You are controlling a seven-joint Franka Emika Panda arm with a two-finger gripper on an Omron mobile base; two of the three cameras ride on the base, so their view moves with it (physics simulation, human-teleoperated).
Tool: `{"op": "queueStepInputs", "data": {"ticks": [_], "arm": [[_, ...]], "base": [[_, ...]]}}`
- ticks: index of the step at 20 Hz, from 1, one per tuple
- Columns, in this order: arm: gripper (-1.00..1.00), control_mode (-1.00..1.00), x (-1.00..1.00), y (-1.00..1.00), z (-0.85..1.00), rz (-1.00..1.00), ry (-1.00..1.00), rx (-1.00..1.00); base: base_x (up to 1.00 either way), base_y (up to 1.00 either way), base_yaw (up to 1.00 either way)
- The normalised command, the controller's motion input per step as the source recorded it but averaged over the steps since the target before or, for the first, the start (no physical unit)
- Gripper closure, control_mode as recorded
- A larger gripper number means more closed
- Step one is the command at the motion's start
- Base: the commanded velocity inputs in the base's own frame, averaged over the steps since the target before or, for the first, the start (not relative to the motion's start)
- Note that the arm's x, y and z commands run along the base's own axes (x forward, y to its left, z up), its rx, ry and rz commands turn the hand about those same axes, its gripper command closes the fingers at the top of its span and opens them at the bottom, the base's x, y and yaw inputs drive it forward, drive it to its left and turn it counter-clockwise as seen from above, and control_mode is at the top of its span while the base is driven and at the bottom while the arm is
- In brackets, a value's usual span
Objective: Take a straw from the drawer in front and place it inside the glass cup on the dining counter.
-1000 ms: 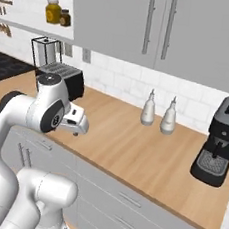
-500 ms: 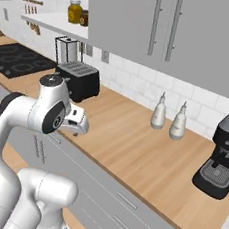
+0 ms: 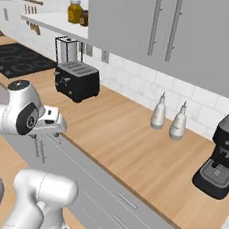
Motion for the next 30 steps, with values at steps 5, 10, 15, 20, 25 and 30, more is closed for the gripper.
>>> {"op": "queueStepInputs", "data": {"ticks": [5, 10, 15, 20, 25, 30], "arm": [[-1.0, -1.0, 0.15, 0.88, -0.42, 0.0, -0.04, -0.17], [-1.0, -1.0, 0.58, 0.6, -0.28, 0.0, -0.09, -0.1], [-1.0, -1.0, 0.79, 0.88, -0.24, -0.01, 0.03, -0.25], [-1.0, -1.0, 0.58, 0.87, -0.04, -0.1, 0.13, -0.3], [-1.0, -1.0, 0.58, 0.46, -0.25, -0.06, 0.01, -0.15], [-1.0, -1.0, 0.42, 0.01, -0.85, 0.0, -0.03, -0.16]], "base": [[0.0, 0.0, 0.0], [0.0, 0.0, 0.0], [0.0, 0.0, 0.0], [0.0, 0.0, 0.0], [0.0, 0.0, 0.0], [0.0, 0.0, 0.0]]}}
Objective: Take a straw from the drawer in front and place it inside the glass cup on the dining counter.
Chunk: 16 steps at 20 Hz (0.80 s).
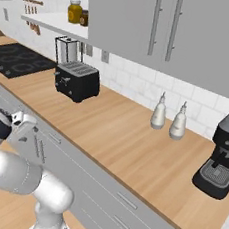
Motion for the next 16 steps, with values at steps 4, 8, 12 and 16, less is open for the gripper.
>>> {"op": "queueStepInputs", "data": {"ticks": [4, 8, 12, 16], "arm": [[-1.0, -1.0, 0.21, 0.0, -0.93, 0.0, -0.09, -0.17], [-1.0, -1.0, 0.17, 0.0, -0.26, 0.0, -0.15, -0.14], [-1.0, -1.0, 0.34, 0.0, -0.2, 0.0, -0.04, -0.18], [-1.0, -1.0, 0.25, -0.14, -0.23, 0.01, 0.0, -0.14]], "base": [[0.0, 0.0, 0.0], [0.0, 0.0, 0.0], [0.0, 0.0, 0.0], [0.0, 0.0, 0.0]]}}
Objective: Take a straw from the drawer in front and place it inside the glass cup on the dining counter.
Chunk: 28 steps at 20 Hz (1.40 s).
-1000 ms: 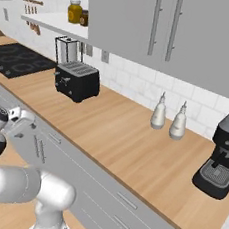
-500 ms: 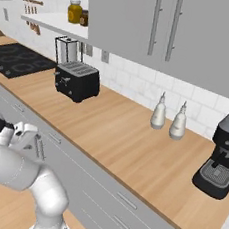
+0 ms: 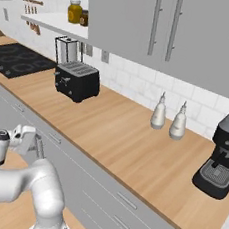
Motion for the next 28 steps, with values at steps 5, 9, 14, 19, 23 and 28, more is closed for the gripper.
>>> {"op": "queueStepInputs", "data": {"ticks": [5, 9, 14, 19, 23, 28], "arm": [[-1.0, -1.0, 0.26, -0.17, -0.13, 0.01, 0.0, -0.02], [-1.0, -1.0, 0.32, -0.12, -0.1, 0.01, 0.0, 0.0], [-1.0, -1.0, 0.23, -0.17, -0.19, 0.05, 0.0, -0.03], [-1.0, -1.0, 0.19, -0.1, -0.11, 0.09, 0.0, -0.04], [-1.0, -1.0, 0.31, -0.01, -0.07, 0.1, 0.02, -0.06], [-1.0, -1.0, 0.35, 0.0, -0.25, 0.09, 0.05, -0.09]], "base": [[0.0, 0.0, 0.0], [0.0, 0.0, 0.0], [0.0, 0.0, 0.0], [0.0, 0.0, 0.0], [0.0, 0.0, 0.0], [0.0, 0.0, 0.0]]}}
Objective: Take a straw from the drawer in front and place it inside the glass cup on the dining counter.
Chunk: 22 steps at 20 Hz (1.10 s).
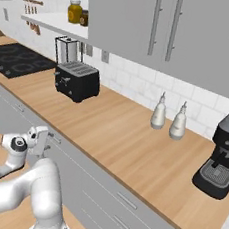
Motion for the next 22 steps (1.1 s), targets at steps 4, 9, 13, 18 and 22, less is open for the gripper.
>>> {"op": "queueStepInputs", "data": {"ticks": [4, 9, 13, 18, 22], "arm": [[-1.0, -1.0, 0.36, 0.01, -0.39, 0.05, 0.1, -0.08], [-1.0, -1.0, 0.44, 0.2, -0.24, 0.03, 0.1, -0.12], [-1.0, -1.0, 0.42, 0.25, -0.14, 0.05, 0.04, -0.12], [-1.0, -1.0, 0.14, 0.03, -0.44, 0.12, 0.0, -0.03], [-1.0, -1.0, 0.16, 0.0, -0.63, 0.14, 0.0, 0.0]], "base": [[0.0, 0.0, 0.0], [0.0, 0.0, 0.0], [0.0, 0.0, 0.0], [0.0, 0.0, 0.0], [0.0, 0.0, 0.0]]}}
